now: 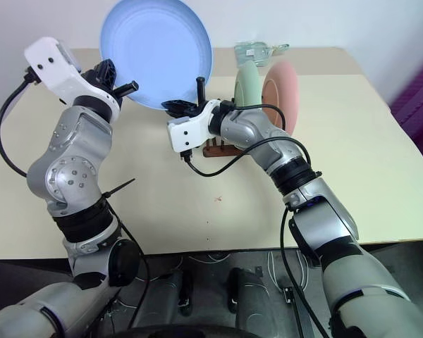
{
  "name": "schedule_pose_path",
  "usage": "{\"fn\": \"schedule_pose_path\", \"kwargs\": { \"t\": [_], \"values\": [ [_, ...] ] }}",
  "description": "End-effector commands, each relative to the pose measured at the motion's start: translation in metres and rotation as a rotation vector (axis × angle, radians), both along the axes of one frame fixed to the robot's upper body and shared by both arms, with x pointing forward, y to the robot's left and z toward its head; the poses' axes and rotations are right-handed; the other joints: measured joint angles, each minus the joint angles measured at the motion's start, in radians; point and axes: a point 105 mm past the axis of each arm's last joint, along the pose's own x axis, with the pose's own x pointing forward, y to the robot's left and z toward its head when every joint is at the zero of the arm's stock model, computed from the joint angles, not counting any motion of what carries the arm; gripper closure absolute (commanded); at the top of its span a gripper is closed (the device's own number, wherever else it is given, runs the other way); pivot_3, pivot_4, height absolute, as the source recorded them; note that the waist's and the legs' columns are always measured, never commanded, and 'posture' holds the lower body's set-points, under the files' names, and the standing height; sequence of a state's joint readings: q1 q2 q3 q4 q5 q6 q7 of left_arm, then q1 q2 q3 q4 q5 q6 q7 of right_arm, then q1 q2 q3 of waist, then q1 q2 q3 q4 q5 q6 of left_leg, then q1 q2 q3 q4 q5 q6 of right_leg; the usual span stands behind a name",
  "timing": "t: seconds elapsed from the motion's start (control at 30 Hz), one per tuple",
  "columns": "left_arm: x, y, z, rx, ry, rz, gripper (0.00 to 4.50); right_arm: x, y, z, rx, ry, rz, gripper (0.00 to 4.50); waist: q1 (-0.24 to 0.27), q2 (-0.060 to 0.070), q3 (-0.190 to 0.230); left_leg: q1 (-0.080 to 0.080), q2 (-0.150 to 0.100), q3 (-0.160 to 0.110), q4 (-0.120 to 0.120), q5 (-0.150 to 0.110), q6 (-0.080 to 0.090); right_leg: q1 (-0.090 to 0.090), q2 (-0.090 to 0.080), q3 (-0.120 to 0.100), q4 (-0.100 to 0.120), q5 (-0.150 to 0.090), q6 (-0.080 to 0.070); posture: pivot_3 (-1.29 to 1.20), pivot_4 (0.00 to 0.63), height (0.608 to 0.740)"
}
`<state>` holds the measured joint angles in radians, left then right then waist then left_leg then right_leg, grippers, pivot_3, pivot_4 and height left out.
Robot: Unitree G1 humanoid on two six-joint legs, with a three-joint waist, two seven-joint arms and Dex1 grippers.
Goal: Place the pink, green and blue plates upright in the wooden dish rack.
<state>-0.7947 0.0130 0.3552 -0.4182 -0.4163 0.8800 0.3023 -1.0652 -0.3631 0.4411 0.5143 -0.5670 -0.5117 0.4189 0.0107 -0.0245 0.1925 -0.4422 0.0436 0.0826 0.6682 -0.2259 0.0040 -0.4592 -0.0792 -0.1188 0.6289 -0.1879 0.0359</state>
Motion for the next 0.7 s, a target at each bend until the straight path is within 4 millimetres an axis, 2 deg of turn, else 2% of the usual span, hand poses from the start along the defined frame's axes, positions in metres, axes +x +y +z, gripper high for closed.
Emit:
{"fn": "schedule_pose_path", "kwargs": {
  "t": [0.03,0.1,0.2,0.3,0.4,0.47,0.57,0.63,0.7],
  "values": [
    [-0.011,0.004,0.027,-0.086,-0.15,-0.022,3.19,-0.005,0.002,0.021,0.044,-0.065,0.025,4.5,0.0,0.0,0.0,0.0,0.0,0.0,0.0,0.0,0.0,0.0,0.0,0.0,0.0,0.0,0.0,0.0,0.15,0.73],
    [-0.019,0.02,0.046,-0.181,-0.258,0.015,2.26,-0.006,0.002,0.021,0.046,-0.067,0.029,4.5,0.0,0.0,0.0,0.0,0.0,0.0,0.0,0.0,0.0,0.0,0.0,0.0,0.0,0.0,0.0,0.0,0.15,0.73],
    [-0.031,0.057,0.068,-0.267,-0.391,0.127,2.26,-0.007,0.002,0.025,0.062,-0.064,0.041,4.5,-0.003,0.0,0.0,0.0,0.0,0.0,0.0,0.0,0.0,0.0,0.0,0.0,0.0,0.0,0.0,0.0,0.15,0.73],
    [-0.04,0.084,0.076,-0.25,-0.452,0.237,2.26,-0.008,0.002,0.03,0.084,-0.056,0.049,4.5,-0.006,0.0,0.0,0.0,-0.001,0.0,-0.001,0.0,0.0,0.0,0.001,0.0,0.0,0.0,0.0,0.0,0.15,0.73],
    [-0.038,0.114,0.068,-0.186,-0.39,0.355,2.26,-0.009,0.001,0.04,0.158,0.028,0.063,4.5,-0.006,0.0,0.0,0.0,0.0,0.001,-0.001,0.0,0.0,0.0,0.001,0.0,0.0,0.0,0.0,0.0,0.15,0.73],
    [-0.026,0.127,0.048,-0.079,-0.248,0.395,2.26,-0.015,0.001,0.057,0.266,0.12,0.108,4.5,-0.006,0.0,0.0,0.001,0.0,0.002,-0.001,0.0,-0.001,0.0,0.001,0.0,0.0,0.0,0.0,0.0,0.15,0.73],
    [-0.013,0.117,0.025,0.137,-0.122,0.306,2.26,-0.029,-0.002,0.078,0.397,0.265,0.202,4.5,-0.003,0.0,0.0,0.001,0.001,0.002,-0.001,0.001,-0.001,0.0,0.001,0.0,0.001,0.0,0.0,0.0,0.15,0.73],
    [-0.005,0.094,-0.002,0.335,-0.037,0.178,2.26,-0.039,-0.007,0.098,0.551,0.427,0.283,4.5,0.001,0.0,0.0,0.0,0.0,0.001,-0.001,0.001,-0.001,0.0,0.0,-0.001,0.001,0.0,0.0,0.0,0.15,0.73],
    [-0.003,0.073,-0.026,0.45,0.0,0.052,2.26,-0.046,-0.011,0.11,0.66,0.569,0.349,4.5,0.002,0.0,0.0,0.0,0.0,0.0,-0.001,0.001,-0.001,0.001,-0.001,0.0,0.001,0.0,0.0,0.0,0.15,0.73]
  ]
}}
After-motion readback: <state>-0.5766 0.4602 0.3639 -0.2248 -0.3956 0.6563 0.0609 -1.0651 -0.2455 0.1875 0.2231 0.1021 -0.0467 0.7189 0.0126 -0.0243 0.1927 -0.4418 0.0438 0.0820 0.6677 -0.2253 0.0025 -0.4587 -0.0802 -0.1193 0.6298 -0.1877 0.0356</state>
